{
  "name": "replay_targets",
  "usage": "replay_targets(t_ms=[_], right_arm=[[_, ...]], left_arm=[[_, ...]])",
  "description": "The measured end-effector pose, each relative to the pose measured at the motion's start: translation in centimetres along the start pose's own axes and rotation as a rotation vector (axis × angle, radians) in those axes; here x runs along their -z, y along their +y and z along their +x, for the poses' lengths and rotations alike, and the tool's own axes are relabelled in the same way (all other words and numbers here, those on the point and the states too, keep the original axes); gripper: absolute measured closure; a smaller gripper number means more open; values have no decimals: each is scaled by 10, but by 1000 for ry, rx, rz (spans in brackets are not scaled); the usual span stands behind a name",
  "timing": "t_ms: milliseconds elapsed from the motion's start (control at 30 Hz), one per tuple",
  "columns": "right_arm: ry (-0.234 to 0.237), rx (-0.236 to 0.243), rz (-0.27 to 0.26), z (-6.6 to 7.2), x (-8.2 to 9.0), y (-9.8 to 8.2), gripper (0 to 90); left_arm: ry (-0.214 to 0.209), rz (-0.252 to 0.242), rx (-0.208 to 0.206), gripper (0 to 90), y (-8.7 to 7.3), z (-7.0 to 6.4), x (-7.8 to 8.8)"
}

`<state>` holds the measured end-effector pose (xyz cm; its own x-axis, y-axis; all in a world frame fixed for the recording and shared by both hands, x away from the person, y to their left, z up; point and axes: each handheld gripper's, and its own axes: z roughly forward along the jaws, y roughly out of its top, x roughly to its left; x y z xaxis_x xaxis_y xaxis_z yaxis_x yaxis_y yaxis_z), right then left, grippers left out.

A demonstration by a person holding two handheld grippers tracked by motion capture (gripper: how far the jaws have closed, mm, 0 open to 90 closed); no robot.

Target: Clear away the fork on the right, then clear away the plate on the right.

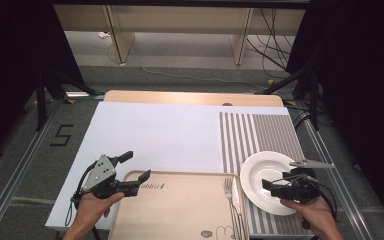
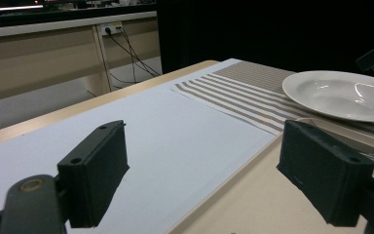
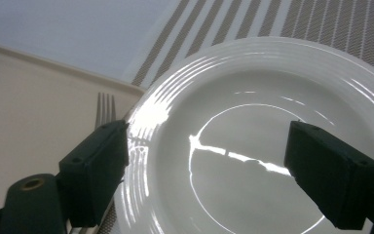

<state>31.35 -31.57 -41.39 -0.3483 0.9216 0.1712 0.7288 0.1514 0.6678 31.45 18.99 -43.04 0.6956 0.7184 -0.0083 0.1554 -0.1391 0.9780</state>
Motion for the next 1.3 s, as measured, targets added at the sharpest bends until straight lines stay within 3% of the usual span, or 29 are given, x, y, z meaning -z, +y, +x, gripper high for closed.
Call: replay_targets(t_ms=[100, 133, 167, 267, 367, 433, 467, 533, 567, 733, 833, 867, 933, 1200, 1233, 1300], right_arm=[[-6, -2, 0, -8, 3, -1, 173], [-9, -35, -3, -9, 3, -2, 173], [-13, -27, -10, -13, 3, -3, 173], [-34, -77, 3, -18, 7, -5, 173], [-59, -59, -21, -27, 8, -8, 173], [-85, -123, 16, -28, 11, -8, 173], [-102, -82, -16, -33, 10, -9, 173], [-107, -107, -2, -37, 13, -10, 173], [-123, -154, 21, -36, 15, -10, 173], [-146, -184, 28, -46, 17, -14, 173], [-146, -211, 20, -52, 18, -17, 173], [-149, -213, 39, -55, 19, -17, 173], [-125, -228, 14, -61, 18, -20, 173], [-117, -260, 43, -76, 17, -27, 180], [-100, -291, 35, -76, 16, -27, 183], [-102, -285, 52, -80, 17, -29, 184]], left_arm=[[-1, -2, 1, 173, 0, 0, 0], [-1, -1, -2, 174, 1, -1, 0], [-1, 0, -2, 174, 1, -1, 0], [-1, 3, 0, 174, 0, 0, -1], [1, 2, -2, 174, 0, 0, 0], [0, 2, -2, 174, 0, 0, -1], [-2, 4, -7, 174, 0, 0, 0], [-3, 0, -7, 174, 0, -1, 0], [-3, 0, -7, 174, 0, -1, 1], [-3, 3, -15, 174, 0, -1, 2], [-6, 0, -17, 174, 1, -2, 2], [-6, 0, -15, 174, 0, -2, 1], [-5, 3, -15, 174, 0, -2, 1], [-7, -1, -13, 174, 0, -2, 1], [-12, -8, -12, 174, 0, -1, 1], [-7, 2, -15, 174, 0, -2, 1]])
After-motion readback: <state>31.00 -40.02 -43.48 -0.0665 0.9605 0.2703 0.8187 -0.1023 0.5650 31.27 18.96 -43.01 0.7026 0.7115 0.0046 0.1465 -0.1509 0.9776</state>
